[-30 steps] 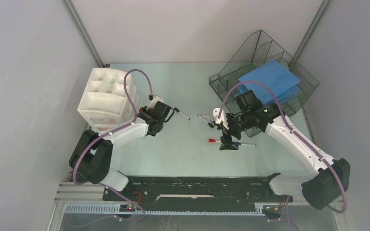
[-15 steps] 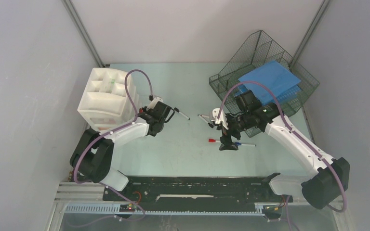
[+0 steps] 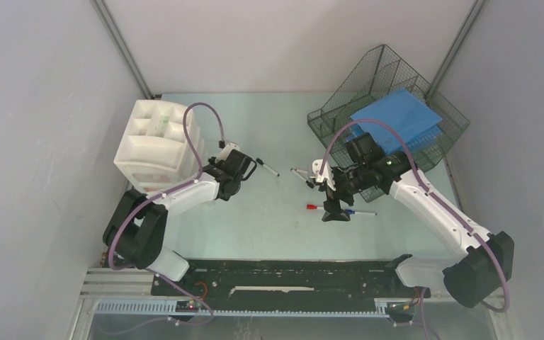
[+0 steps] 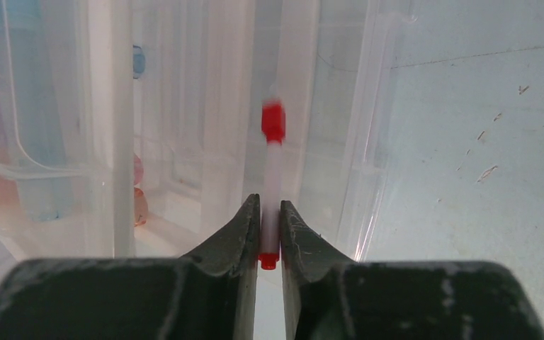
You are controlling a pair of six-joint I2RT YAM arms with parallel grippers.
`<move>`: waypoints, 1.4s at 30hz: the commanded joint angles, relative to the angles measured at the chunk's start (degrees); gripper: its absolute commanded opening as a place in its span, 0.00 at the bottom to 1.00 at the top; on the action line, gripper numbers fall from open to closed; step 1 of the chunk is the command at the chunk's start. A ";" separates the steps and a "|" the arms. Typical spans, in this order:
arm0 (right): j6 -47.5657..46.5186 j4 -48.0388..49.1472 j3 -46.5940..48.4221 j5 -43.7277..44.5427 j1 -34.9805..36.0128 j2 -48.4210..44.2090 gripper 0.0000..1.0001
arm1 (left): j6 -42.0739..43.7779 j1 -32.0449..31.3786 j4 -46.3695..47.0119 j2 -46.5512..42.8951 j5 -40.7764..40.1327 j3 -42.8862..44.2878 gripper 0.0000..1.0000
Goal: Organize the desk
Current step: Place the stationery in the drawer, then pick up the stationery from the center of the board.
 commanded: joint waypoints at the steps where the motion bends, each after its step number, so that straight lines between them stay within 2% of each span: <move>1: -0.79 -0.61 0.13 0.51 0.42 0.02 1.00 | -1.81 0.26 0.35 0.13 -1.06 2.47 0.20; 8: -0.79 -0.56 0.16 0.45 0.43 0.16 1.00 | -3.17 -0.02 -0.73 -2.14 1.12 2.90 0.22; 14: -0.79 -0.64 0.16 0.46 0.52 0.26 1.00 | -5.01 -0.60 -0.55 -7.27 7.15 2.54 0.28; 22: -0.79 -0.64 0.10 0.40 0.84 0.82 1.00 | -6.92 -1.23 3.24 -15.87 20.56 -1.40 0.38; 31: 0.18 0.02 0.10 4.10 2.20 4.34 1.00 | -11.26 -1.26 16.12 -27.63 40.23 -11.32 0.51; 34: 2.44 2.43 -0.66 8.43 3.20 5.99 1.00 | -13.52 -1.28 20.80 -31.51 43.40 -14.92 0.57; 42: 8.29 12.94 -4.26 21.78 4.98 11.01 1.00 | -16.42 -1.28 25.22 -44.32 43.19 -22.25 0.82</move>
